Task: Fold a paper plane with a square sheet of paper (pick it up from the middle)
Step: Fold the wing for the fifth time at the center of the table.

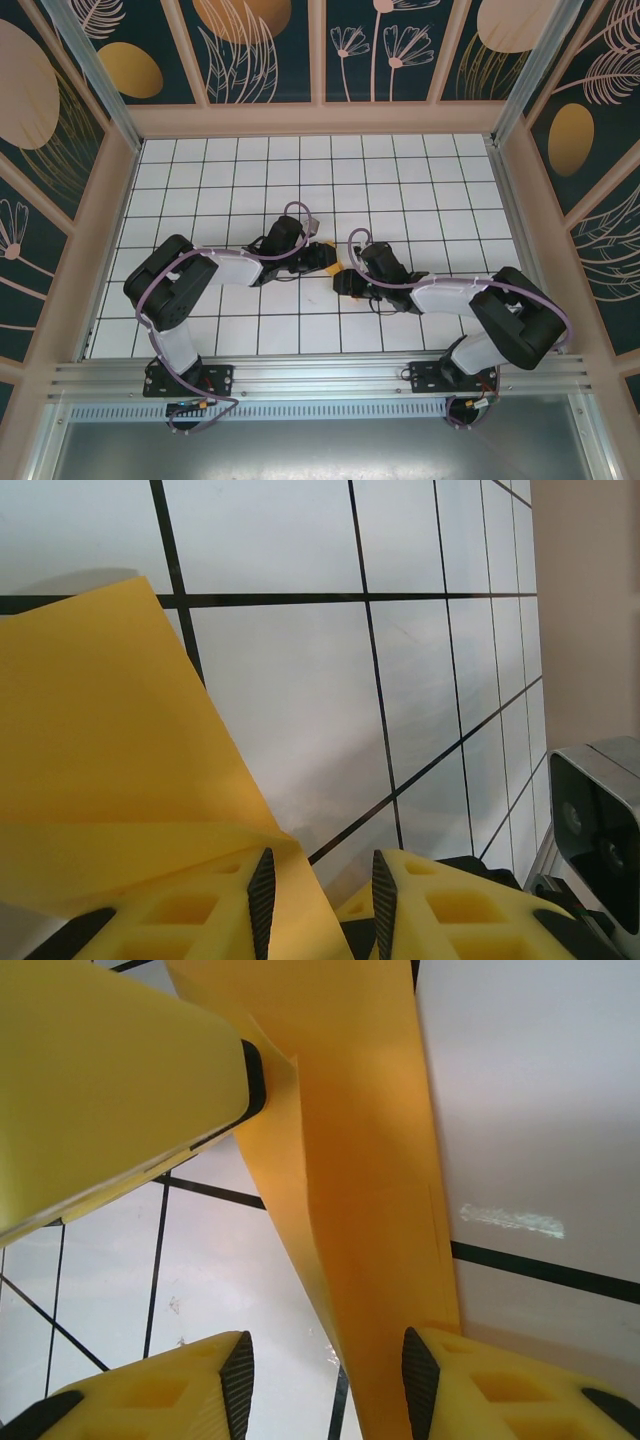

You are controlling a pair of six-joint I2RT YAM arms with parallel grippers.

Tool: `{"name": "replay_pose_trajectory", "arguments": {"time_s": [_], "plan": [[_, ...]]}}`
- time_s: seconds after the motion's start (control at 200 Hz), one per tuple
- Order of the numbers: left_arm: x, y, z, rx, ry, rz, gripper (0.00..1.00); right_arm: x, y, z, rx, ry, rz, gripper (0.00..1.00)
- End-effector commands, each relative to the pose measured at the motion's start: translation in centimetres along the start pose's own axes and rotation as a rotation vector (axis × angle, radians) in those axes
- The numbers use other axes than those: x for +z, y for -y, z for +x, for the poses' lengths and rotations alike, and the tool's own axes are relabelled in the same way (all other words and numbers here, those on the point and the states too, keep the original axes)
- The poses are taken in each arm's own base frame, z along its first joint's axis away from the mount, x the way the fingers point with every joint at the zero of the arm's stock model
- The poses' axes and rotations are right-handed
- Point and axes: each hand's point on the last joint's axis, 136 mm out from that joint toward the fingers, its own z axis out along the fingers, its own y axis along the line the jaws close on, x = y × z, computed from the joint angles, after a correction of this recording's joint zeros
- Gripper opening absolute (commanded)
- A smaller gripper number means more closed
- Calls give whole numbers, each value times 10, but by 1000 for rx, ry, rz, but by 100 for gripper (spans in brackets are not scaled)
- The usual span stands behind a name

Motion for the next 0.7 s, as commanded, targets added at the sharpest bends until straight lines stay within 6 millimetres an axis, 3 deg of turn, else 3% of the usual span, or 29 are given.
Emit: {"name": "replay_pose_trajectory", "arguments": {"time_s": [0.0, 0.185, 0.42, 0.505, 0.696], "plan": [[2, 4, -4, 26, 2, -3, 34, -4, -1, -9, -34, 16, 25, 47], [3, 4, -4, 26, 1, -3, 34, -12, -10, -17, -44, 43, -10, 48], [2, 4, -4, 27, 2, -5, 33, -23, -1, -24, -38, 66, -3, 54], [2, 3, -3, 25, 1, -6, 33, -22, 8, -24, -46, 46, 28, 57], [2, 3, -3, 28, -1, -8, 33, -14, 0, -16, -64, -25, -37, 58]]}}
